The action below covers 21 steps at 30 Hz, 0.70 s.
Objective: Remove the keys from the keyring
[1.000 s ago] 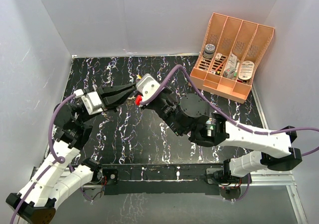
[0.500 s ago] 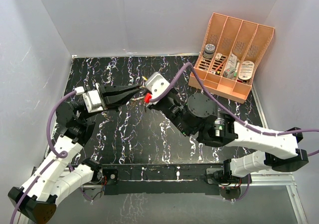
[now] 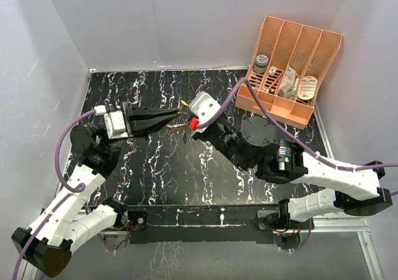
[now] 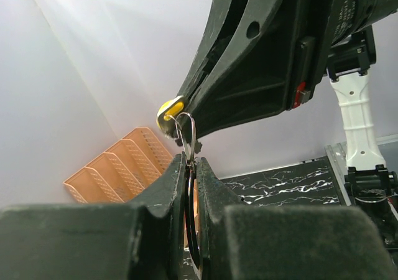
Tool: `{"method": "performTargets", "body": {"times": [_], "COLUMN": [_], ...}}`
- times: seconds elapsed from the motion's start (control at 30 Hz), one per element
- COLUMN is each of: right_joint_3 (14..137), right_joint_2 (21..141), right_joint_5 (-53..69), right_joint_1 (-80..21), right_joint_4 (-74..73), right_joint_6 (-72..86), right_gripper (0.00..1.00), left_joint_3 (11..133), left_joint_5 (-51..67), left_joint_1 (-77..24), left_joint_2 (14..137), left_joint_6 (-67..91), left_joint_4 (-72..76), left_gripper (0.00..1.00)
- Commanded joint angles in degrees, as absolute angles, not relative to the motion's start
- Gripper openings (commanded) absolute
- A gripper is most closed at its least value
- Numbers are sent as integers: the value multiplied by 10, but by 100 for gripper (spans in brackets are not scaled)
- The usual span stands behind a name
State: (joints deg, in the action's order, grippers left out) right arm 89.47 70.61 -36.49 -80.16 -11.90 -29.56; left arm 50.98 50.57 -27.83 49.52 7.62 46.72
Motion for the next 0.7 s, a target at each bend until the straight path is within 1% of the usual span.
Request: {"method": "performTargets", "body": {"times": [0.0, 0.43, 0.57, 0.67], "right_joint_3": [927, 923, 909, 878], "right_joint_2": [707, 702, 695, 687], "right_joint_5": [-352, -327, -347, -390], "right_joint_1": [-795, -795, -795, -795], "right_joint_4": [-136, -152, -142, -101], "right_joint_6": [-279, -273, -275, -291], "right_gripper": [0, 0, 0, 0], "left_joint_3": [537, 544, 541, 541], "left_joint_5": [538, 565, 565, 564], "left_joint_1": [-279, -279, -279, -279], "left_joint_2": [489, 486, 488, 485], "left_joint_6": [97, 129, 144, 144], "left_joint_4": [532, 572, 595, 592], "left_gripper": [0, 0, 0, 0]}}
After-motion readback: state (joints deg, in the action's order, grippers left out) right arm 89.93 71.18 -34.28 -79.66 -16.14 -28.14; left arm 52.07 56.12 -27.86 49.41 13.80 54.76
